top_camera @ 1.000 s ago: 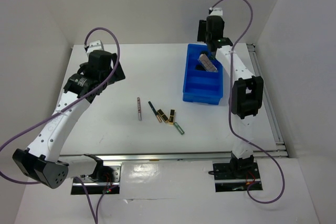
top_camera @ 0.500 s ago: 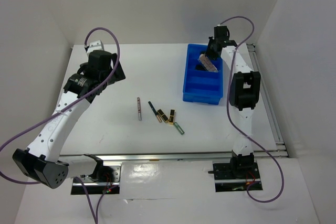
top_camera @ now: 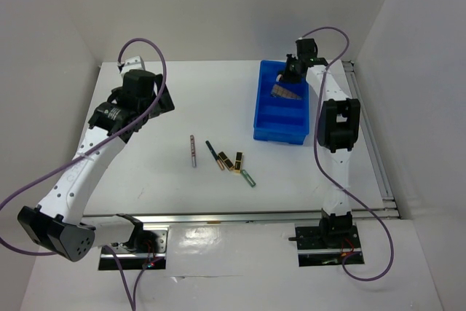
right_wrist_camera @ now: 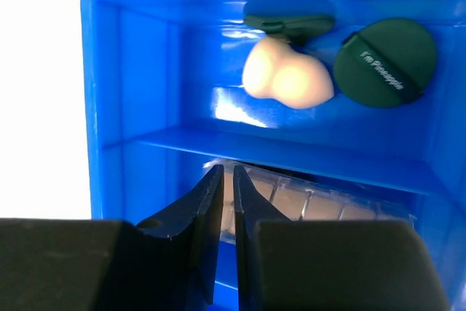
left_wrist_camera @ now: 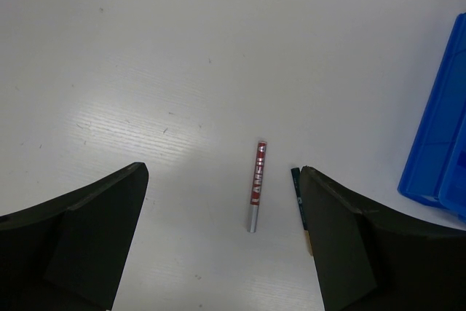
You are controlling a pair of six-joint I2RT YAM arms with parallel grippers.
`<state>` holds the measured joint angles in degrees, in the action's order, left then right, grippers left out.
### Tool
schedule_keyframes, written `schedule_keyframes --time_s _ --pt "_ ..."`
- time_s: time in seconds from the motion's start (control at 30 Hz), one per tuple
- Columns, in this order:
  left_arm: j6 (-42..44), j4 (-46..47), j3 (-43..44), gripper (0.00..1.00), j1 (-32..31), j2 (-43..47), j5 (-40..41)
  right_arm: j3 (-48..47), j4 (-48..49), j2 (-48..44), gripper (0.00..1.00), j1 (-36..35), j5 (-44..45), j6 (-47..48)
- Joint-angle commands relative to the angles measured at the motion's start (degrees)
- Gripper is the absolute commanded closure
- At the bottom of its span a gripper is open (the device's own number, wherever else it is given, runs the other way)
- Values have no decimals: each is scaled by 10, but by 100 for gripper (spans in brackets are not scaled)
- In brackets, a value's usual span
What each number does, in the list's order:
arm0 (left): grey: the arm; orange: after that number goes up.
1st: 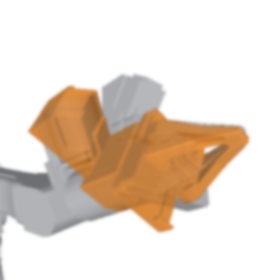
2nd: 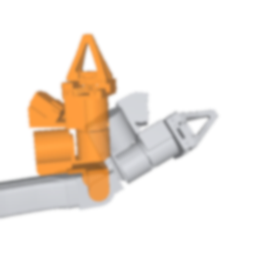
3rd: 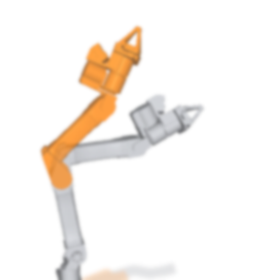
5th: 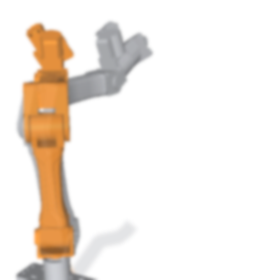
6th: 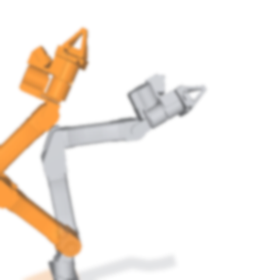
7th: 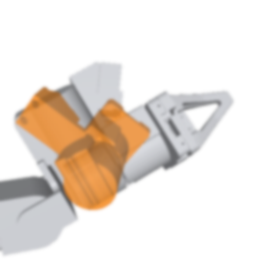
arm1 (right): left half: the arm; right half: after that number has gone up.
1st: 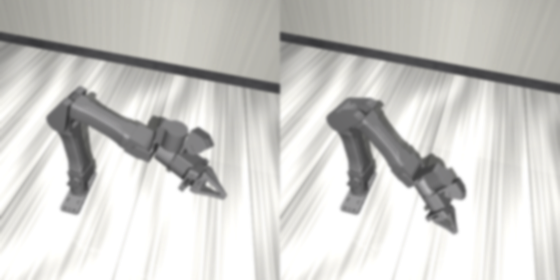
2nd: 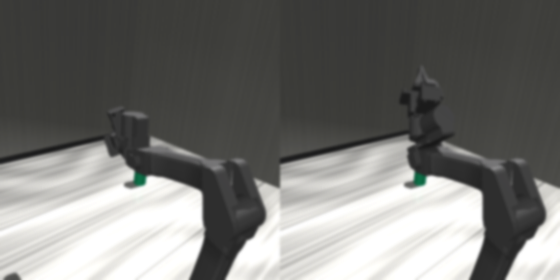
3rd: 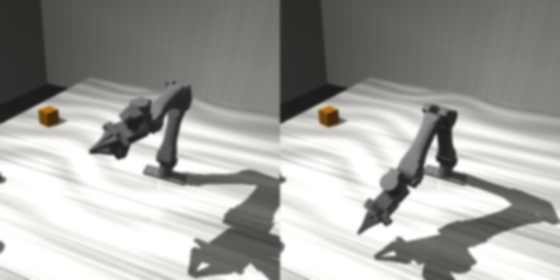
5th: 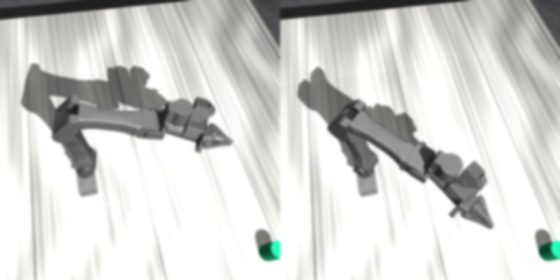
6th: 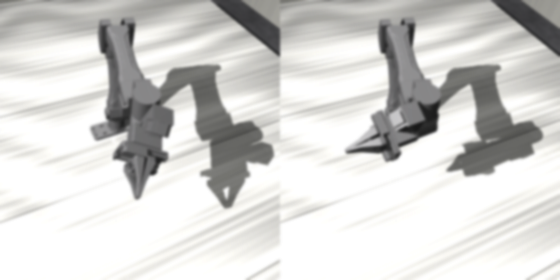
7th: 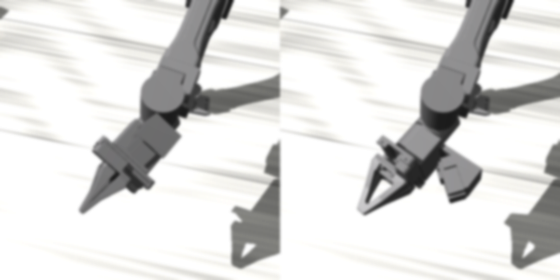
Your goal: Organize the makeup
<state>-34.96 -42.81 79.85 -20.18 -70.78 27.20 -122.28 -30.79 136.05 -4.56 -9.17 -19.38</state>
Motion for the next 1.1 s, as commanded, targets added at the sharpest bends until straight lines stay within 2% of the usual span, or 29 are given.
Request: schedule_keyframes --time_s 0.0,0.2,0.37,0.5,0.53,0.63,0.73,0.87,1.07 --pt "-5 11 12 1 -1 -1 4 -1 -1 0 82 4 -29 18" --pt "0 11 12 1 -1 -1 -1 -7 -23 -11 82 -13 -10 35" --pt "0 11 12 1 -1 -1 -1 34 5 -85 82 -42 26 47" --pt "-5 11 -1 1 -1 5 4 88 18 -168 69 -106 40 78" --pt "-11 11 -1 1 -1 5 11 105 18 -182 55 -142 51 88" --pt "-16 -13 5 1 -1 5 21 176 29 -221 33 -217 64 100" --pt "-21 -25 12 1 -1 -1 37 227 15 -242 29 -286 64 100" --pt "-27 -30 12 1 -1 -1 48 279 10 -242 27 -340 55 100" --pt "-41 -24 -7 1 -1 18 60 250 1 -170 26 -412 82 112"
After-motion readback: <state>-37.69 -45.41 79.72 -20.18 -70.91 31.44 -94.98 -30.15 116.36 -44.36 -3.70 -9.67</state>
